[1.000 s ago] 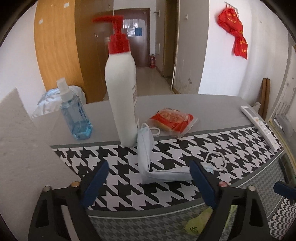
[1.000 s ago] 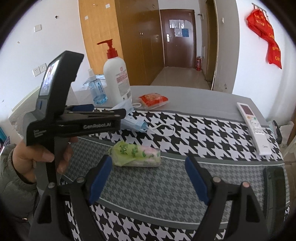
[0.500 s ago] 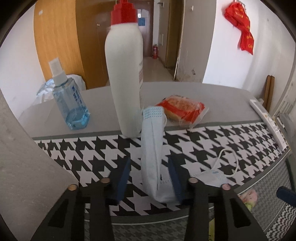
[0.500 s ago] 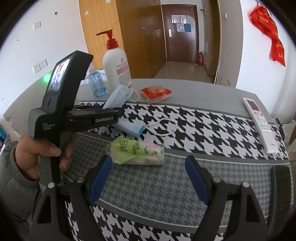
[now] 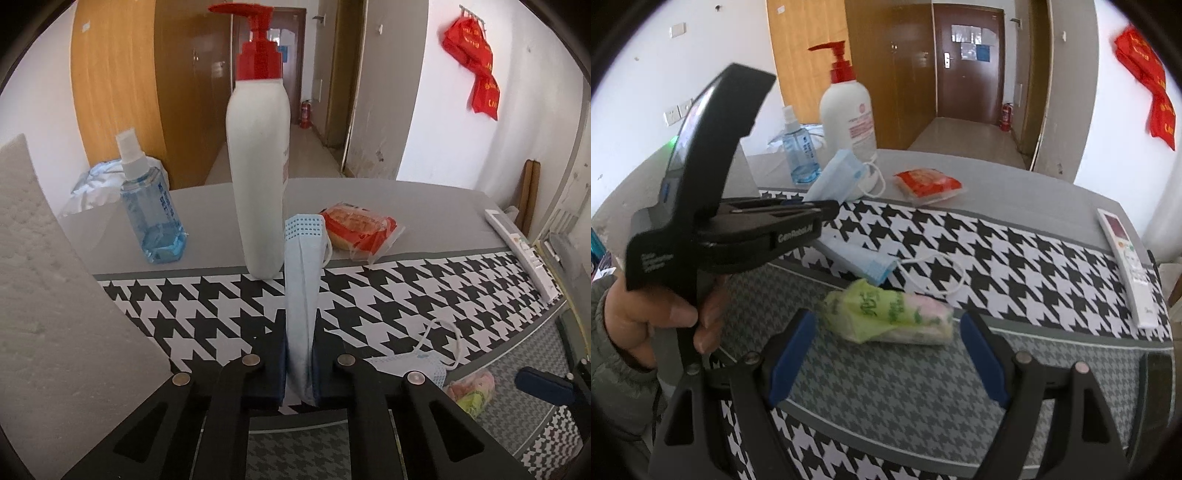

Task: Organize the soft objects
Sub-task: 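Grasp the blue face mask with the left tool while the right tool reaches the green tissue packet, then grasp and lift the green tissue packet with the right tool while the left tool holds the mask, then carry the blue mask and green packet up toward the white foam box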

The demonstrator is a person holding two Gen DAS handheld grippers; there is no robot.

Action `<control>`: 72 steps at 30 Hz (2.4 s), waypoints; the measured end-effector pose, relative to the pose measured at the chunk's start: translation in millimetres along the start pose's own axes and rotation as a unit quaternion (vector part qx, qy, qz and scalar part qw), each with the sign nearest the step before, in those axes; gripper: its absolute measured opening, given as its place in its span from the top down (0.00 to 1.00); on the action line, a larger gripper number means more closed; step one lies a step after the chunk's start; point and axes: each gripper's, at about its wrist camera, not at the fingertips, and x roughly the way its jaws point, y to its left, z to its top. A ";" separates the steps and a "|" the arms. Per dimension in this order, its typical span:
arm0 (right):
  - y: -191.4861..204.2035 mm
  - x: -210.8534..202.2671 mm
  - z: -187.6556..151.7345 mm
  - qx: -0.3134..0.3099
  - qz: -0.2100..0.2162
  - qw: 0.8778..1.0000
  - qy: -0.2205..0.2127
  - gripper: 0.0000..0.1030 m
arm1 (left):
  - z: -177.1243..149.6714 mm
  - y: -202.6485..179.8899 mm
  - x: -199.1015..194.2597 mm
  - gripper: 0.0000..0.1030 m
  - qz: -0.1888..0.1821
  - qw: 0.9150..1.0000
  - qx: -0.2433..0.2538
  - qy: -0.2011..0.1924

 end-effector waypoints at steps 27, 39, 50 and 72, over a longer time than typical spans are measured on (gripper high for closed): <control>6.5 28.5 -0.3 -0.009 -0.015 0.999 0.035 0.30 | -2.9 -2.6 -4.6 0.89 -0.002 1.000 0.003 0.000; 13.5 -18.5 -9.9 -0.014 -0.035 0.999 0.009 0.30 | -6.4 -15.6 -18.9 0.89 -0.016 1.000 0.011 -0.007; 5.3 -61.2 -25.0 0.021 -0.044 0.999 -0.018 0.30 | -18.1 -35.9 -40.0 0.90 -0.031 0.999 0.030 -0.013; 8.1 -119.7 -43.1 0.048 -0.038 0.995 -0.078 0.30 | -37.3 -45.0 -103.3 0.91 -0.036 0.995 0.067 -0.071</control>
